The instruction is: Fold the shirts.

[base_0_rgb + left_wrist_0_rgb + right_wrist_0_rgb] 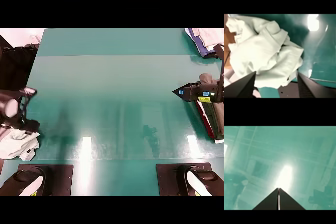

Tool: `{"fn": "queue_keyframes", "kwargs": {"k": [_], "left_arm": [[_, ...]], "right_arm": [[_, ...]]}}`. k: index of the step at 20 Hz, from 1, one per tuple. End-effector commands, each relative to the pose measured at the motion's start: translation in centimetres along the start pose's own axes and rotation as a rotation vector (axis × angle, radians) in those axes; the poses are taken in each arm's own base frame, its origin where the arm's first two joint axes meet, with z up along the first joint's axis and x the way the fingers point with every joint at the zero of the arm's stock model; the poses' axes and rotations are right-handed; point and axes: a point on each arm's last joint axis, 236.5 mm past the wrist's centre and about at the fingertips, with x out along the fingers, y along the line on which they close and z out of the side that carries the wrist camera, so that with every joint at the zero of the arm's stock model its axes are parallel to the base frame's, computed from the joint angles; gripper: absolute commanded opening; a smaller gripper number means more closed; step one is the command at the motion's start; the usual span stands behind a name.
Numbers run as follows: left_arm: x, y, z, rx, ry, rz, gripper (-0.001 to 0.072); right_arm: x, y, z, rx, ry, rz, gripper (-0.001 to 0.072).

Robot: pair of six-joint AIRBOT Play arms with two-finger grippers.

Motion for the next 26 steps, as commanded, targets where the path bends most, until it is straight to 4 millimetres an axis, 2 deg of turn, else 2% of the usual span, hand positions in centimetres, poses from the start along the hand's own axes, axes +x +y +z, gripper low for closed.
{"fn": "queue_keyframes", "kwargs": {"k": [1,3,5,6,7,8,10,12,14,15,16,19,21,23,24,26], "left_arm": [[4.6,-0.8,-2.9,0.037,0.089,0.044,0.0593],[5.8,-1.2,-4.2,0.035,0.130,0.046,0.0592],[6.1,-1.2,-4.4,0.039,0.134,0.051,0.0590],[6.0,-0.9,-4.3,0.026,0.133,0.064,0.0514],[5.9,-0.8,-4.2,0.016,0.128,0.068,0.0244],[5.6,-0.7,-3.8,0.011,0.115,0.067,0.0034],[4.4,-0.2,-2.5,-0.010,0.074,0.066,0.0026],[1.5,0.7,0.0,-0.056,-0.012,0.054,0.0025],[-3.5,1.6,3.5,-0.127,-0.155,0.001,0.0025],[-6.8,1.6,5.3,-0.162,-0.247,-0.058,0.0025],[-10.3,1.1,6.9,-0.169,-0.339,-0.134,0.0025],[-22.7,-2.5,10.4,-0.099,-0.674,-0.445,0.0025],[-30.2,-5.0,10.9,-0.057,-0.858,-0.656,0.0025],[-36.1,-7.8,10.2,0.038,-0.983,-0.850,0.0024],[-38.0,-9.1,9.8,0.080,-1.020,-0.918,0.0024],[-39.7,-12.2,9.7,0.164,-1.040,-0.988,0.0024]], "right_arm": [[0.0,0.0,0.0,-0.001,0.000,0.000,0.0015],[0.0,0.0,0.0,-0.001,0.000,0.000,0.0016],[0.0,0.0,0.0,-0.001,-0.002,0.000,0.0016],[0.0,0.0,0.1,-0.001,-0.004,0.000,0.0016],[0.0,0.0,0.1,-0.001,-0.004,0.000,0.0015],[0.0,0.0,0.1,-0.001,-0.004,-0.001,0.0016],[0.0,0.0,0.2,-0.001,-0.010,-0.002,0.0016],[0.0,0.0,0.3,-0.001,-0.015,-0.003,0.0016],[0.0,-0.1,0.4,-0.001,-0.019,-0.004,0.0016],[0.0,-0.1,0.5,-0.001,-0.020,-0.004,0.0016],[0.0,-0.1,0.5,-0.001,-0.023,-0.005,0.0016],[0.0,-0.2,0.9,0.000,-0.038,-0.008,0.0016],[0.0,-0.2,1.2,0.000,-0.050,-0.011,0.0016],[-0.1,-0.2,1.6,0.002,-0.067,-0.010,0.0016],[-0.1,-0.2,1.9,0.003,-0.081,-0.010,0.0016],[-0.4,-0.2,2.7,0.003,-0.116,-0.015,0.0016]]}}
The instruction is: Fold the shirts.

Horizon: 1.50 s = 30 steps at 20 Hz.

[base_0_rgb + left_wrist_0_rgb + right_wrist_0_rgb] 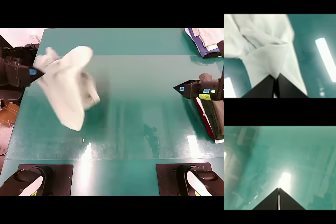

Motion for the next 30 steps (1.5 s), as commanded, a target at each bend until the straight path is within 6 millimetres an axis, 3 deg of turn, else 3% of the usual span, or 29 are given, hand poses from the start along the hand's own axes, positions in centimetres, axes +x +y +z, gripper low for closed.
{"fn": "queue_keyframes", "kwargs": {"k": [1,4,6,8,10,13,14,15,16,18,20,22,24,26,27,29,30], "left_arm": [[0.0,-9.0,2.7,0.085,-0.089,-0.297,0.0024],[5.0,-13.5,0.8,0.177,0.007,-0.414,0.0024],[9.3,-15.2,0.1,0.195,0.040,-0.446,0.0024],[13.8,-15.8,-1.0,0.194,0.083,-0.450,0.0025],[17.8,-15.0,-2.8,0.164,0.159,-0.435,0.0025],[21.8,-13.9,-4.9,0.150,0.232,-0.411,0.0032],[22.2,-13.2,-4.9,0.174,0.228,-0.399,0.0270],[22.0,-12.1,-4.4,0.164,0.222,-0.381,0.0592],[21.3,-10.7,-4.0,0.143,0.237,-0.362,0.0646],[18.7,-6.7,-4.1,0.133,0.323,-0.318,0.0642],[16.2,-1.6,-5.8,0.083,0.426,-0.243,0.0642],[15.0,2.9,-8.9,-0.018,0.496,-0.178,0.0642],[15.2,5.7,-13.8,-0.124,0.558,-0.137,0.0643],[15.9,6.6,-20.2,-0.198,0.662,-0.134,0.0643],[16.3,6.1,-23.4,-0.250,0.716,-0.163,0.0643],[17.1,4.1,-27.3,-0.350,0.740,-0.253,0.0643],[17.6,3.5,-28.3,-0.386,0.727,-0.283,0.0643]], "right_arm": [[-0.3,0.4,1.5,0.008,-0.068,0.010,0.0015],[-1.5,1.1,3.4,0.006,-0.163,0.019,0.0016],[-2.6,1.4,4.3,-0.008,-0.221,0.010,0.0015],[-3.5,1.8,4.8,-0.021,-0.256,0.007,0.0015],[-4.1,2.1,5.0,-0.029,-0.276,0.007,0.0016],[-4.2,2.2,4.9,-0.030,-0.273,0.009,0.0016],[-4.1,2.2,4.8,-0.029,-0.271,0.010,0.0016],[-4.1,2.1,4.8,-0.028,-0.267,0.010,0.0016],[-4.1,2.2,4.7,-0.029,-0.265,0.010,0.0016],[-4.1,2.2,4.7,-0.029,-0.263,0.011,0.0016],[-4.0,2.2,4.6,-0.029,-0.258,0.012,0.0015],[-4.0,2.2,4.5,-0.028,-0.256,0.013,0.0016],[-4.0,2.2,4.5,-0.028,-0.256,0.013,0.0016],[-4.0,2.2,4.5,-0.028,-0.256,0.012,0.0015],[-4.0,2.2,4.5,-0.028,-0.256,0.013,0.0016],[-3.9,2.2,4.5,-0.028,-0.255,0.013,0.0015],[-3.9,2.2,4.5,-0.027,-0.255,0.015,0.0016]]}}
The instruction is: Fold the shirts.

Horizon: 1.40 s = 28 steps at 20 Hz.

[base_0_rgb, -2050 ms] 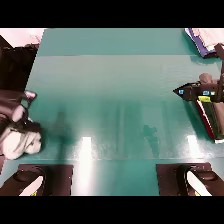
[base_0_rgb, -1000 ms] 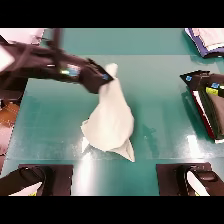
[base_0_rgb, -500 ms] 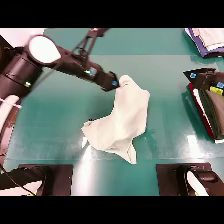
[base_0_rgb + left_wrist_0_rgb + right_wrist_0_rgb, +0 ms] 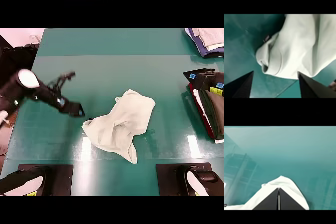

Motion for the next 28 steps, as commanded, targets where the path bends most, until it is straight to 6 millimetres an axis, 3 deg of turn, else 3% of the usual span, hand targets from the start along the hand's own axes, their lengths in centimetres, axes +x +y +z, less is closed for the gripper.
{"fn": "queue_keyframes", "kwargs": {"k": [1,5,7,8,9,11,12,13,15,16,19,22,25,28], "left_arm": [[4.6,0.1,-3.9,-0.123,0.015,-0.139,0.0643],[6.3,0.7,-5.2,-0.189,0.015,-0.150,0.0642],[6.2,0.3,-4.6,-0.196,-0.008,-0.167,0.0640],[6.2,0.2,-4.1,-0.206,-0.028,-0.176,0.0485],[6.1,0.0,-3.5,-0.206,-0.055,-0.187,0.0265],[5.8,-0.6,-2.1,-0.197,-0.110,-0.217,0.0068],[5.7,-0.7,-1.8,-0.193,-0.120,-0.221,0.0026],[5.3,-0.8,-1.5,-0.179,-0.122,-0.215,0.0025],[3.8,-0.9,-0.5,-0.113,-0.107,-0.175,0.0025],[2.6,-1.0,0.2,-0.070,-0.103,-0.144,0.0025],[-1.3,-2.0,2.7,0.037,-0.121,-0.080,0.0025],[-3.9,-3.5,5.0,0.099,-0.185,-0.073,0.0025],[-4.6,-3.9,5.8,0.113,-0.210,-0.071,0.0026],[-4.6,-3.9,5.6,0.114,-0.204,-0.073,0.0026]], "right_arm": [[0.0,0.1,-0.1,0.005,0.002,0.003,0.0016],[0.2,0.1,-0.8,0.048,0.036,0.008,0.0016],[1.0,-0.1,-2.6,0.073,0.122,0.017,0.0016],[1.6,-0.3,-4.0,0.099,0.186,0.023,0.0016],[2.2,-0.6,-5.5,0.132,0.259,0.029,0.0016],[3.5,-1.2,-8.0,0.174,0.380,0.035,0.0016],[4.2,-1.7,-9.2,0.196,0.438,0.038,0.0017],[4.8,-2.1,-10.5,0.218,0.497,0.040,0.0040],[6.0,-2.9,-12.9,0.272,0.610,0.043,0.0441],[6.6,-3.3,-14.1,0.310,0.664,0.040,0.0469],[8.3,-4.3,-18.0,0.433,0.789,0.036,0.0469],[10.2,-3.0,-21.2,0.605,0.841,0.114,0.0469],[12.0,-1.5,-23.4,0.682,0.845,0.180,0.0469],[13.5,-0.2,-25.5,0.638,0.869,0.174,0.0439]]}}
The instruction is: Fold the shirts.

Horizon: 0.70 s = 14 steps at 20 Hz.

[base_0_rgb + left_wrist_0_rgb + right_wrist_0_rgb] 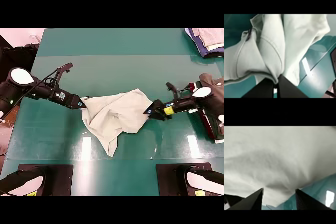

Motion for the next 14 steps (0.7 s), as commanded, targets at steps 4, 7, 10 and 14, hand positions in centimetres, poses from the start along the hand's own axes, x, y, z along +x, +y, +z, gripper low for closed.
{"fn": "queue_keyframes", "kwargs": {"k": [4,7,10,14], "left_arm": [[-0.5,-0.5,-0.3,0.013,0.024,-0.006,0.0026],[-1.4,0.3,0.1,0.035,0.028,0.056,0.0025],[-6.8,-1.3,3.2,0.132,-0.027,0.165,0.0025],[-17.8,-9.7,7.4,0.355,-0.293,0.235,0.0025]], "right_arm": [[3.3,1.1,0.8,-0.096,-0.056,-0.004,0.0015],[0.2,3.7,1.2,-0.170,-0.152,0.026,0.0014],[-7.6,9.6,0.8,-0.335,-0.317,0.093,0.0014],[-21.1,19.1,-2.5,-0.591,-0.673,0.145,0.0013]]}}
